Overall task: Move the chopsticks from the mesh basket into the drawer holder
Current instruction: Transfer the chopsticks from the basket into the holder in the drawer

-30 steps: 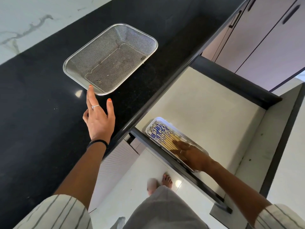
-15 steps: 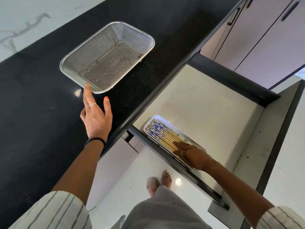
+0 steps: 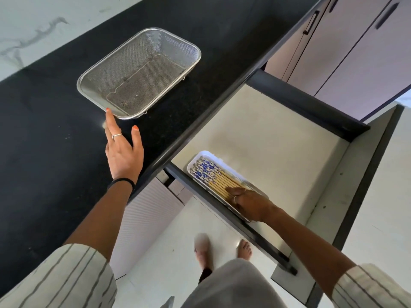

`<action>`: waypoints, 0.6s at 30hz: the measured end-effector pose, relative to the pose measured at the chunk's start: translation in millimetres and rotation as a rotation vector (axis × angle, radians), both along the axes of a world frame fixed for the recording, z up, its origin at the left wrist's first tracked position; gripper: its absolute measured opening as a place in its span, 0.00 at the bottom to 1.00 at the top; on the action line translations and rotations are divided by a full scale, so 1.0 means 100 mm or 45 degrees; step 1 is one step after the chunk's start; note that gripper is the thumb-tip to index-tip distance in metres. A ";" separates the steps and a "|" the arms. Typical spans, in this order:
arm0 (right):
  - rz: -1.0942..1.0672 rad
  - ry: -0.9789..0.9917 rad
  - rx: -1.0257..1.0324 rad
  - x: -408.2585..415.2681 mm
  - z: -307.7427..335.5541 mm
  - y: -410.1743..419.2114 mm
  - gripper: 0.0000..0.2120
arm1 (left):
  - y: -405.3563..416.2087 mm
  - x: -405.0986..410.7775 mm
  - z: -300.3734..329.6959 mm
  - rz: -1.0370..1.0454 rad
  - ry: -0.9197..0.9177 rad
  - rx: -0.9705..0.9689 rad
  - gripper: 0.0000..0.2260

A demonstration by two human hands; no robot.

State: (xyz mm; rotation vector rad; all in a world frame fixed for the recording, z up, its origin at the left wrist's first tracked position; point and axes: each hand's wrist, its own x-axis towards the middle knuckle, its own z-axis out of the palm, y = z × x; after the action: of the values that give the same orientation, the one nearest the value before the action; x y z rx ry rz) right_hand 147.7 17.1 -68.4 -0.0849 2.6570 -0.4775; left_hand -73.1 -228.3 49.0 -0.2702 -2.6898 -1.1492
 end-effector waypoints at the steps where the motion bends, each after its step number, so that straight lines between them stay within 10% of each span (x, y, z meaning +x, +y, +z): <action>1: -0.019 -0.010 0.004 0.01 0.02 0.00 0.17 | 0.01 0.01 0.02 0.001 -0.013 0.027 0.30; 18: 0.003 0.163 -0.237 0.72 0.70 0.88 0.14 | 1.51 2.20 0.02 -0.140 -0.124 0.201 0.33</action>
State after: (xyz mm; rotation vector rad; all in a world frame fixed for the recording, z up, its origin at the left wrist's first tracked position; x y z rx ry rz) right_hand 220.0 105.5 1.8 -0.1807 2.7296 -0.7404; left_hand 146.5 -77.6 50.7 -0.3488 -2.6756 -1.4340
